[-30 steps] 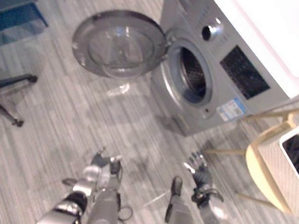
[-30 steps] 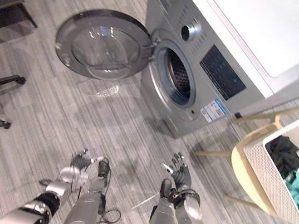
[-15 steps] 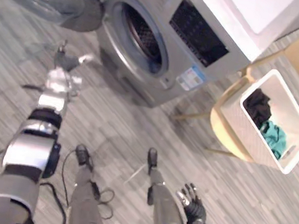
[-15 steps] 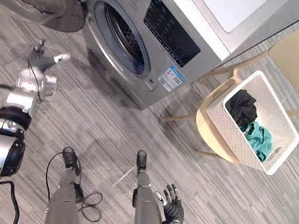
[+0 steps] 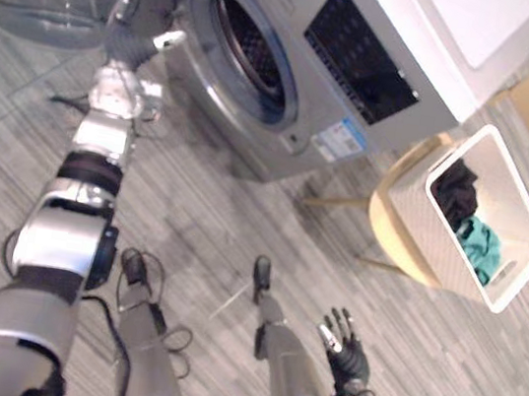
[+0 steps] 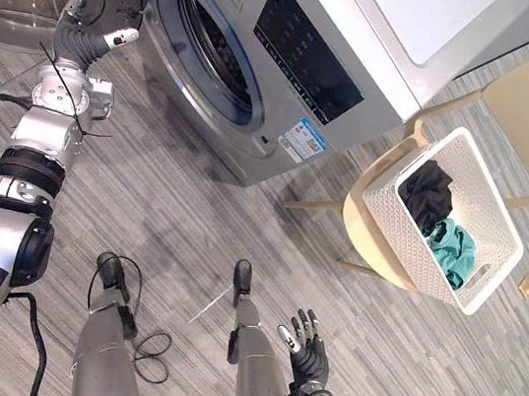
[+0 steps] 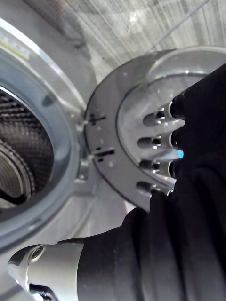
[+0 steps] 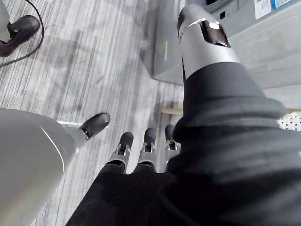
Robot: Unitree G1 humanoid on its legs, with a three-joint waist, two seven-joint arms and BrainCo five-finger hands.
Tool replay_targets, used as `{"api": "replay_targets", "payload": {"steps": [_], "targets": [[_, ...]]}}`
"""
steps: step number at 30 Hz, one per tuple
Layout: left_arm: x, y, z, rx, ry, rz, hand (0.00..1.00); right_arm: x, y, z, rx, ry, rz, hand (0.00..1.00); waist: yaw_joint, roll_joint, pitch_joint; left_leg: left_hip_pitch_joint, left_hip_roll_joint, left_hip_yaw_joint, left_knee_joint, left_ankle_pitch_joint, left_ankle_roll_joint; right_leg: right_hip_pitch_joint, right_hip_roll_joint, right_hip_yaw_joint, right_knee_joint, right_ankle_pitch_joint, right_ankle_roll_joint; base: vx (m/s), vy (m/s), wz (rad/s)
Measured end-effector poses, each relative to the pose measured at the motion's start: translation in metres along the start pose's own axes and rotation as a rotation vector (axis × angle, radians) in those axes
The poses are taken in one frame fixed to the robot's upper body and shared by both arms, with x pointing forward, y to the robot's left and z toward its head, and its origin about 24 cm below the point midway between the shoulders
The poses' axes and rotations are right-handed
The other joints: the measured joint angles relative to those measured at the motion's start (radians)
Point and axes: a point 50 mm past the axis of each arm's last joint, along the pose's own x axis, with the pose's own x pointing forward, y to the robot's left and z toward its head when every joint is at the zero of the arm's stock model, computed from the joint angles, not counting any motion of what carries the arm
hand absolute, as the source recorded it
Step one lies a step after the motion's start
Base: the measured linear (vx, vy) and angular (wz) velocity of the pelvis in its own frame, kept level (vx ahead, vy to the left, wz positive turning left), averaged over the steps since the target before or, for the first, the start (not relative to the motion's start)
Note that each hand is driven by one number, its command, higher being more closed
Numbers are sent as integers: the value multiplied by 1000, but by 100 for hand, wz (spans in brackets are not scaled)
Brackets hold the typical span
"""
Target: Pick up the laundry basket with both hands and put the clothes into the washing machine.
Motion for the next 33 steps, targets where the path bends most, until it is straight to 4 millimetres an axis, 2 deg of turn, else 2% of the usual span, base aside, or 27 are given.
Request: {"api": "replay_targets", "payload": {"steps": [14, 18, 23, 28, 33], "targets": [[7, 49, 8, -57, -17, 159, 0, -4, -4, -4, 20, 15, -3, 0, 28, 14, 9, -60, 6, -52, 32, -9, 6, -11, 8, -39, -17, 14, 1, -30, 3, 4], [7, 55, 8, -78, -10, 181, 0, -4, -4, -4, 20, 16, -3, 0, 32, 17, 11, -66, 4, -66, 45, -4, 10, 2, 9, -56, -18, 14, 0, -22, 2, 11], [7, 60, 8, -97, -7, 198, 0, -5, -7, -2, 2, 18, -4, 0, 53, 18, 11, -62, 3, -68, 54, -5, 11, 13, 9, -56, -23, 13, -1, -33, -4, 2], [-1, 65, -15, -79, 42, 206, 0, -6, -13, 1, -22, 21, -10, 0, 50, 23, 10, -35, -8, -66, 57, -5, 11, 47, 3, -58, -31, 4, -14, -31, -8, 5], [-17, 69, -53, -78, 142, 220, 0, -6, -15, 0, -23, 26, -18, 0, 55, 31, 11, 29, -17, -59, 44, -4, 12, 92, -4, -63, -7, -23, -25, -5, -15, 6]]}}
